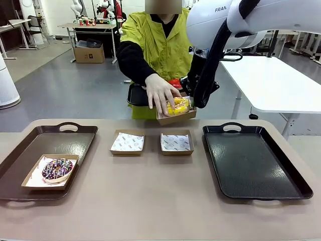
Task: Individually package the donuts and arrange them on the tray.
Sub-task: Place the picked Paper togo box on the Handle tray while simultaneously picking up another Paper togo box from the table with the other hand.
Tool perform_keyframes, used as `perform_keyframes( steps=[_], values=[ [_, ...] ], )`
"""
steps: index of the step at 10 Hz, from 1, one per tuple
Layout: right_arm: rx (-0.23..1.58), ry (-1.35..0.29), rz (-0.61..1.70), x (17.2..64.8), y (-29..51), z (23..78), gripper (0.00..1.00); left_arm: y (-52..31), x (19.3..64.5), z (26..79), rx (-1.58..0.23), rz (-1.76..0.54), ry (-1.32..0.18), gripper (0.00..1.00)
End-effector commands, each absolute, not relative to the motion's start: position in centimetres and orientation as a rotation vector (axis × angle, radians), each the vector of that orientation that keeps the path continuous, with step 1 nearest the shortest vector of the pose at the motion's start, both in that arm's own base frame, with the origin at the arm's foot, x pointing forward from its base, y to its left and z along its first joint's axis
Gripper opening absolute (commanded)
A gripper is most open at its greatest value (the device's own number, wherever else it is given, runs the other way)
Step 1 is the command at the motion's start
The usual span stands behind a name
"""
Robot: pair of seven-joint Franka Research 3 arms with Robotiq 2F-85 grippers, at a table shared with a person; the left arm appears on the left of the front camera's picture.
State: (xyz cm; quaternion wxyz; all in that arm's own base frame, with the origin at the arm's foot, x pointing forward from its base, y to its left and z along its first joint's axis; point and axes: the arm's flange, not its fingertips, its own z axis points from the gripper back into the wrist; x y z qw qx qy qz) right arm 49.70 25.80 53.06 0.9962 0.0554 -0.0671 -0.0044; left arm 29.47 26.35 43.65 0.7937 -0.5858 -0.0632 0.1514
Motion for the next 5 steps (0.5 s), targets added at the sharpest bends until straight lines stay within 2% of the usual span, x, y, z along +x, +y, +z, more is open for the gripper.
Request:
perform_keyframes(
  steps=[1,5],
  values=[
    [0.113,-0.133,-0.014,49.47,25.66,52.97,0.0,26.36,29.18,43.94,-1.271,0.317,-0.156,0.98],
    [0.111,-0.134,-0.009,49.7,25.8,53.06,0.01,26.35,29.47,43.65,-1.259,0.326,-0.136,0.98]
  ],
)
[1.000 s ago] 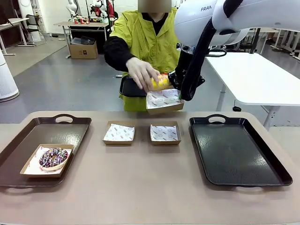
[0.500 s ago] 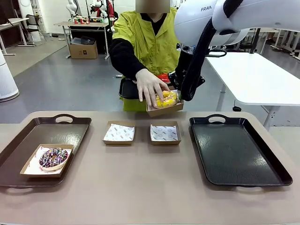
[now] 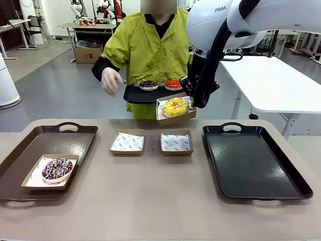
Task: Individually package the donuts and arrange them on the tray.
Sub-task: Place the picked Paper togo box on the Handle tray while simultaneously picking up another Paper togo box from the table with the other hand.
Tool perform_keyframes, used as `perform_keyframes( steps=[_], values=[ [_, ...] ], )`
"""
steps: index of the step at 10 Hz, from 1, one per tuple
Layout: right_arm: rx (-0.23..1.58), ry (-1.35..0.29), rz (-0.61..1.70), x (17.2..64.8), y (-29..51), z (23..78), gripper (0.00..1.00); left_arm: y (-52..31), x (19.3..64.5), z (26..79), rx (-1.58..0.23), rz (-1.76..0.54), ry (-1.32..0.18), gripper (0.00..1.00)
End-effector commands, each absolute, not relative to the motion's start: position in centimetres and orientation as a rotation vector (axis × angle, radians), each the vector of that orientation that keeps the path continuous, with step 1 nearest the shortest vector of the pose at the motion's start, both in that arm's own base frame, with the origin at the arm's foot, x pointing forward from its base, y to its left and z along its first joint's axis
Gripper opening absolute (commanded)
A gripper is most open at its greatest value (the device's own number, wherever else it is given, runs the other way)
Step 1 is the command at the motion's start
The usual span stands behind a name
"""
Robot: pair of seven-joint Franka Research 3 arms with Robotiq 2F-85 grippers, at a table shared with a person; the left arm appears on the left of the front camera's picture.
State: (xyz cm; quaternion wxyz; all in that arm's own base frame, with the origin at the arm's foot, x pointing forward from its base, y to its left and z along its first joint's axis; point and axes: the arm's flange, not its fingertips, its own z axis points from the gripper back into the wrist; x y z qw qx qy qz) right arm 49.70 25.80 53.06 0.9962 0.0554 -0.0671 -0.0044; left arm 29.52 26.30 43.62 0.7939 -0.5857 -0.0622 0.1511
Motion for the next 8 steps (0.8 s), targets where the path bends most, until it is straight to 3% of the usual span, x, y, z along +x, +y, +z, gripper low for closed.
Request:
perform_keyframes(
  steps=[1,5,8],
  values=[
    [0.121,-0.127,-0.002,49.1,24.6,53.4,0.01,25.5,30.3,44.6,-1.226,0.308,-0.139,0.98],
    [-0.001,-0.076,0.009,42.3,14.7,54.5,0.01,17.8,37.8,52.1,-0.917,0.237,-0.051,0.98],
    [0.009,-0.089,-0.088,40.3,8.6,51.5,0.01,8.4,44.7,55.2,-0.708,0.188,0.014,0.98]
  ],
)
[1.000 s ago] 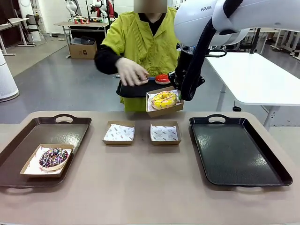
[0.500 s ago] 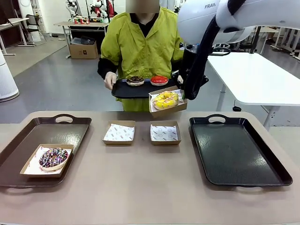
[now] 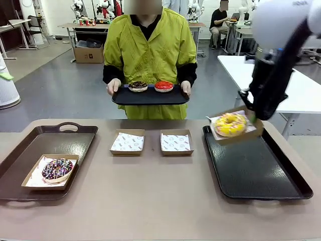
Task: Individually package the donuts and arrange them on the tray.
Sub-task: Place the picked Paper togo box on the Handle tray while simultaneously picking up another Paper togo box from the table with the other hand.
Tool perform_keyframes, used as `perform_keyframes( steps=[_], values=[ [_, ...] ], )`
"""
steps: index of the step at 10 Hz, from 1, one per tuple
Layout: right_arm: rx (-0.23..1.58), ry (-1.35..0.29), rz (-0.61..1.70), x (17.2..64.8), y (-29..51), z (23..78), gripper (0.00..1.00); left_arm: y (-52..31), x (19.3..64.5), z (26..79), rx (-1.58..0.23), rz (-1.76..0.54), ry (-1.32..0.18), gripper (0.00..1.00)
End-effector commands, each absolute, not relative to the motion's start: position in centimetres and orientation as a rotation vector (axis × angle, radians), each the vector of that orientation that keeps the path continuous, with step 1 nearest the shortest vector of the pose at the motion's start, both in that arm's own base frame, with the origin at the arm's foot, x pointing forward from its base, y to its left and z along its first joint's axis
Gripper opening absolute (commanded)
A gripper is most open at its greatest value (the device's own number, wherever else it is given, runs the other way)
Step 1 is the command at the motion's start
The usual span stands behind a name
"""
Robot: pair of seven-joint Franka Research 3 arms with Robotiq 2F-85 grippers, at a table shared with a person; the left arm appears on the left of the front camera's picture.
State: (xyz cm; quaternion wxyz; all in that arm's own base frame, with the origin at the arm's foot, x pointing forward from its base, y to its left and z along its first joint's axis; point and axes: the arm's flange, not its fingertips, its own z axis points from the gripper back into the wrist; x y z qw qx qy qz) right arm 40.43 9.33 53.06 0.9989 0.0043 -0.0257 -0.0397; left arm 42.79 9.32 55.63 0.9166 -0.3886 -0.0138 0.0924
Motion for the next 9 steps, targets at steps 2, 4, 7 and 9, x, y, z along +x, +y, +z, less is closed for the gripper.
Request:
perform_keyframes(
  steps=[2,4,7,9],
  values=[
    [0.032,-0.097,-0.119,40.4,7.0,47.5,0.01,0.9,48.2,54.2,-0.524,0.148,0.005,0.98],
    [0.016,-0.08,-0.119,41.1,7.5,44.3,0.01,-4.3,49.8,52.0,-0.419,0.118,-0.002,0.98],
    [0.025,-0.05,-0.108,41.3,8.4,42.0,0.01,-10.0,50.6,47.1,-0.234,0.066,-0.088,0.98],
    [0.022,-0.03,-0.105,41.2,8.8,41.0,0.01,-12.9,50.1,45.4,-0.171,0.021,-0.124,0.98]
  ],
)
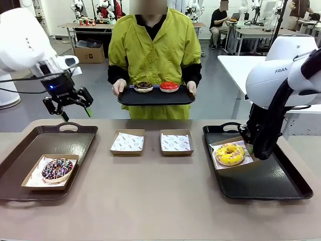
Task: Individually package the donuts and arrange them on the tray.
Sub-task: Place the picked Paper togo box on the Handle tray while simultaneously picking up another Paper togo box from the table with the other hand.
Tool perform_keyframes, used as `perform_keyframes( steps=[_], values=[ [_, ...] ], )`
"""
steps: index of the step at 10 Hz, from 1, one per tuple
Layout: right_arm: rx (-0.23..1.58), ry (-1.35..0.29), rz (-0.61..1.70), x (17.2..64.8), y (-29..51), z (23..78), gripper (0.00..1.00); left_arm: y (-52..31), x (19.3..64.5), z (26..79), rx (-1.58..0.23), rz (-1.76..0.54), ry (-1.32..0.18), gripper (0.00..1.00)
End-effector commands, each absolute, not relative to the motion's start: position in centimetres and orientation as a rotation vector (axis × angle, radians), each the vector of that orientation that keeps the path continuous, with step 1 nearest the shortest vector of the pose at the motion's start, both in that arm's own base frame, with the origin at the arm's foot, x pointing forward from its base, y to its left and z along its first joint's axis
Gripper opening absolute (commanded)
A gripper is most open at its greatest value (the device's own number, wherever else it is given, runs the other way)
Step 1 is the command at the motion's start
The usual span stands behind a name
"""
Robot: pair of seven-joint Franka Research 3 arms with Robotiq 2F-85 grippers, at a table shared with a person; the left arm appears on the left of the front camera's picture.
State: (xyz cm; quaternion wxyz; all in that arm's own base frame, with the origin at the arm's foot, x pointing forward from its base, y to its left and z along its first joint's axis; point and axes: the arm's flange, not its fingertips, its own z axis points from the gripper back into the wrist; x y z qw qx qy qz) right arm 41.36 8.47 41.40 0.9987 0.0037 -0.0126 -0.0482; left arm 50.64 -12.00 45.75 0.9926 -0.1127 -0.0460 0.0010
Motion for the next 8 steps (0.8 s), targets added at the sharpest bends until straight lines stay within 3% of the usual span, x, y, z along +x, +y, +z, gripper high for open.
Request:
perform_keyframes(
  steps=[1,8],
  values=[
    [0.009,-0.035,-0.1,41.3,8.3,41.8,0.01,-14.1,49.7,44.7,-0.144,-0.007,-0.141,0.98],
    [0.009,-0.035,-0.1,41.3,8.3,41.8,0.01,-23.5,46.5,39.9,-0.039,-0.194,-0.191,0.98]
  ],
)
